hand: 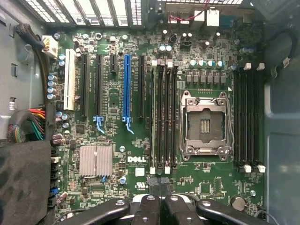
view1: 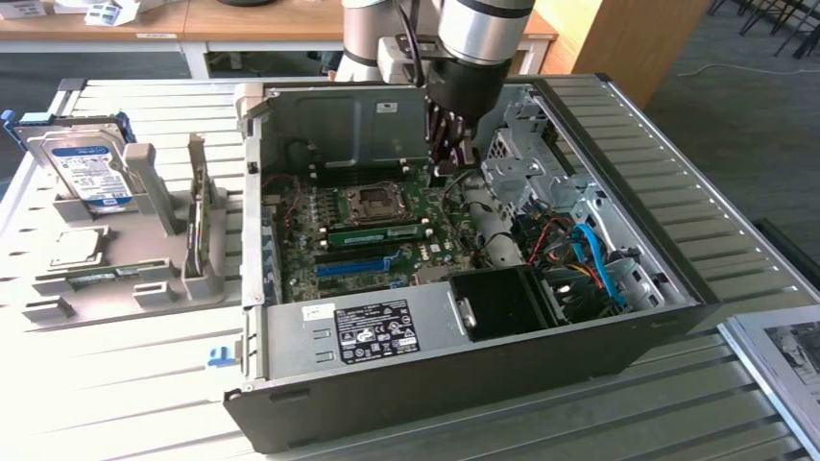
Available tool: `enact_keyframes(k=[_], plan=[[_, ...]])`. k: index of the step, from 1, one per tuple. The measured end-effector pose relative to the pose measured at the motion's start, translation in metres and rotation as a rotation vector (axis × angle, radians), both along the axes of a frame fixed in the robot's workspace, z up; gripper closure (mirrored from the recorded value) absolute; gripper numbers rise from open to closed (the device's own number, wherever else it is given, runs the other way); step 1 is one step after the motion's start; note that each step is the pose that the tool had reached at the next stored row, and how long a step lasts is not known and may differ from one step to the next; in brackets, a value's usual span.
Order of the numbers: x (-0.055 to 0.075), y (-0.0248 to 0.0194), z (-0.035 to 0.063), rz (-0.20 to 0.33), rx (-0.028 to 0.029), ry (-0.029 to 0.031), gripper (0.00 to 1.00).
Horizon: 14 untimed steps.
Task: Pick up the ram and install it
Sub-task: 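Press down the ram until it locks into place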
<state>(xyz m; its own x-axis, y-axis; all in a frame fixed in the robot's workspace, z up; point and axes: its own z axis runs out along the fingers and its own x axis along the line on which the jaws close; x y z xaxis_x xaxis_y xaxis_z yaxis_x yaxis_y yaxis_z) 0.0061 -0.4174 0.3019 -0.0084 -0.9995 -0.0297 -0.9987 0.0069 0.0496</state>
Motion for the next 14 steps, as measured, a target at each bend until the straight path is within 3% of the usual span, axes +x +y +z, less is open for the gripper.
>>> enact_keyframes(k=[14], plan=[[0.000,0.0000,-0.0111,0.000,0.0000,0.0000,0.90]])
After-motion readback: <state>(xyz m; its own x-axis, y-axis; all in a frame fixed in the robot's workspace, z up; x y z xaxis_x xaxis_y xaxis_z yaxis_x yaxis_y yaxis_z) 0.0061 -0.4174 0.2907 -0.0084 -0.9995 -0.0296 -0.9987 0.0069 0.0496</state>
